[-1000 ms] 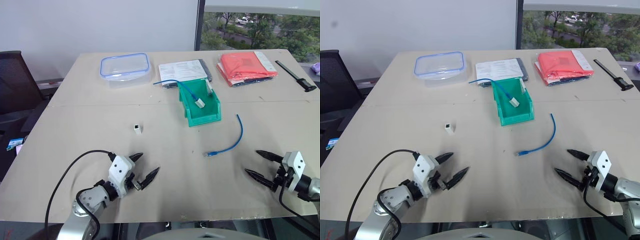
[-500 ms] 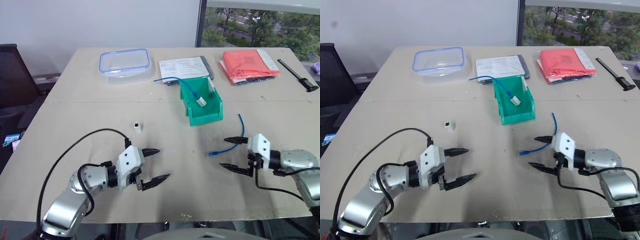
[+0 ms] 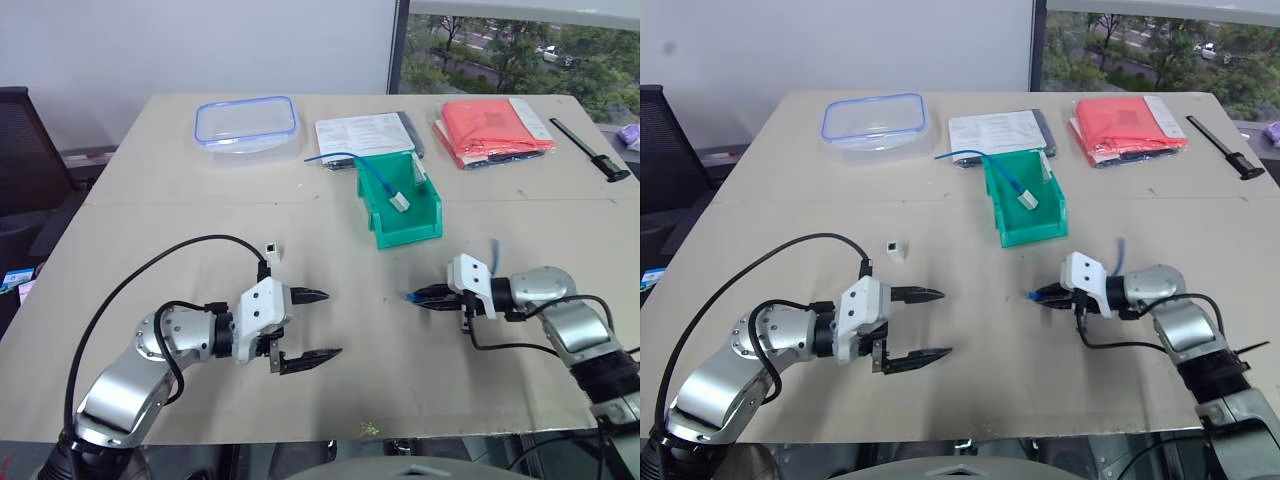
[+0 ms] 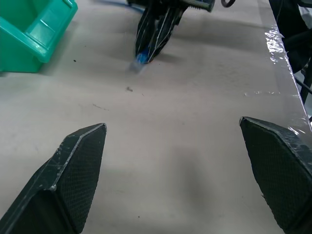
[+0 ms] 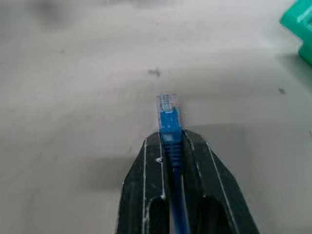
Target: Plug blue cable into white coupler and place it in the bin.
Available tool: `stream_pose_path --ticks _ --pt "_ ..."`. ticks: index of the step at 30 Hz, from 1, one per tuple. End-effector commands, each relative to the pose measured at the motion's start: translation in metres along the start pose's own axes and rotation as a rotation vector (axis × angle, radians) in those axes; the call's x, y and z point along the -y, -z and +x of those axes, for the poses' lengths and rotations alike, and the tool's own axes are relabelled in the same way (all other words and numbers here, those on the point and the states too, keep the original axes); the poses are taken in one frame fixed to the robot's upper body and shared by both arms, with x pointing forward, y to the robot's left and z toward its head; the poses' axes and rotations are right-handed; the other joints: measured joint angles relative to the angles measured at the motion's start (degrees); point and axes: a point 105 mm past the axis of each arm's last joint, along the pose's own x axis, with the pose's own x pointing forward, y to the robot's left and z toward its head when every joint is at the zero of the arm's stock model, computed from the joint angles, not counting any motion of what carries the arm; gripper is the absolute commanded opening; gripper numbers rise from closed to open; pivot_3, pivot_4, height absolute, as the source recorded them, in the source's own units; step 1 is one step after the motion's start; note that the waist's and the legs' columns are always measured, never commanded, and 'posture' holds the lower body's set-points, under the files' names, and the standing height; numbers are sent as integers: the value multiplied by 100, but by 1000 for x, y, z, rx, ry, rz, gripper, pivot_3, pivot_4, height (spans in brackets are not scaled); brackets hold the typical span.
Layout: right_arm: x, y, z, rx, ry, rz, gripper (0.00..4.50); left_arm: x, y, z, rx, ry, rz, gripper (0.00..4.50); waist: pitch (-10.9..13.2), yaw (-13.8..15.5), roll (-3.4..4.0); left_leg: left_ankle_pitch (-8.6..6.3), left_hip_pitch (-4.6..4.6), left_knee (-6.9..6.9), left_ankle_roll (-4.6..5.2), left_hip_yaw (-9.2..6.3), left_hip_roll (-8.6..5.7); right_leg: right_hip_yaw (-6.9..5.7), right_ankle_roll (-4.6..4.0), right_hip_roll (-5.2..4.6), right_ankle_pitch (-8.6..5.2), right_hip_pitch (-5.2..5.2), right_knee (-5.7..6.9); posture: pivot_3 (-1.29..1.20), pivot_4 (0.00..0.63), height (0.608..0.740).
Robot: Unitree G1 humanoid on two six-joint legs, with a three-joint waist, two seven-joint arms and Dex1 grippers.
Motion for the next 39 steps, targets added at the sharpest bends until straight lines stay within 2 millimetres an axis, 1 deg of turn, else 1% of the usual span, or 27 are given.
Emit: stream_pose_path --ticks 1,4,7,9,10,11,12,13,15,16,17,19,22,25,28,32,33,34,35,39 --pt "9 -9 14 0 -3 -25 121 -7 -5 -5 14 -21 27 4500 0 -7 0 0 1 1 0 0 0 0 0 0 0 0 1 0 150 736" --pt "16 -23 29 16 -7 -62 121 -14 -4 -7 6 -35 29 4500 1 -2 -1 1 4 4 -1 -1 0 1 -7 1 3 -5 24 0 150 736" --pt "22 -38 42 55 -2 -62 121 -20 -3 -6 3 -42 32 4500 2 6 0 3 1 5 -3 -3 -1 -1 -10 1 5 -10 35 0 150 736" --pt "20 -41 47 58 -31 -62 828 -25 -3 -2 -2 -41 37 4500 2 16 0 3 0 5 -5 -3 -1 -2 -10 2 4 -10 36 0 150 736" --pt "17 -41 46 61 -35 -56 1060 -29 -3 4 -6 -37 38 4500 2 39 0 3 -1 5 -5 -3 -2 -3 -10 1 5 -10 36 0 150 736" --pt "16 -41 45 66 -30 -47 1781 -33 -2 10 -14 -34 45 4500 3 48 0 3 -2 6 -5 -5 -4 -8 -11 0 5 -9 35 0 150 736" --pt "16 -41 43 70 -24 -42 2181 -36 -2 14 -19 -32 50 4500 3 66 0 4 -6 9 -5 -7 -9 -13 -11 -2 5 -9 35 0 150 736" --pt "14 -42 38 85 -15 -29 2490 -41 -1 19 -27 -33 58 4500 3 69 -1 4 -6 9 -5 -6 -12 -15 -10 -3 5 -7 34 0 150 736" --pt "13 -46 24 118 33 -9 3449 -53 -1 29 -43 -46 88 4500 6 57 -7 4 -10 16 -4 -3 -18 -16 -9 -6 5 -6 33 0 150 736" --pt "12 -47 17 131 56 0 4025 -58 -2 34 -41 -48 95 4500 7 44 -9 4 -10 18 -4 4 -17 -10 -8 -5 6 -6 33 0 150 736" --pt "10 -47 9 147 79 3 4409 -61 -3 39 -29 -45 90 4500 8 49 -9 4 -11 19 -4 4 -18 -10 -8 -6 6 -7 33 0 150 736" --pt "1 -48 -8 196 110 45 4467 -66 -6 48 -8 -28 83 4500 10 50 -13 4 -9 20 -4 3 -19 -11 -7 -6 6 -6 35 0 150 736" --pt "-11 -45 -29 241 176 111 4467 -70 2 59 -57 19 129 4500 10 14 -14 4 -8 20 -4 -7 -14 -15 -6 1 6 -5 38 0 150 736" --pt "-22 -32 -47 244 268 158 4467 -71 9 66 -93 88 131 4500 10 22 -14 3 -1 18 -4 -4 -4 -12 -6 17 5 -7 46 0 150 736" --pt "-30 -24 -56 232 324 185 4467 -70 16 70 -134 149 135 4500 10 31 -14 3 -2 18 -4 -18 -4 -14 4 24 -3 -7 53 0 150 736" --pt "-36 -21 -65 241 388 231 4467 -78 33 74 -236 179 142 4500 9 37 -13 4 1 21 -4 -15 -4 -14 12 22 -7 -6 53 0 150 736" --pt "-38 -21 -65 241 393 237 4500 -81 30 79 -224 173 139 3969 9 36 -13 4 1 30 -3 -14 -5 -14 12 20 -7 -4 53 0 150 736" --pt "-40 -21 -66 241 396 240 4500 -84 28 82 -213 168 135 3656 8 37 -12 4 0 34 -3 -13 -5 -13 13 19 -7 -3 54 0 150 736" --pt "-41 -20 -65 240 399 243 4500 -84 26 86 -200 172 128 3180 7 40 -14 4 -1 42 -3 -14 -5 -13 14 16 -7 1 54 0 150 736" --pt "-46 -19 -65 238 406 258 4500 -79 29 92 -204 222 113 1248 7 44 -15 0 -9 67 2 -18 -10 -14 18 5 -7 10 52 0 150 736"
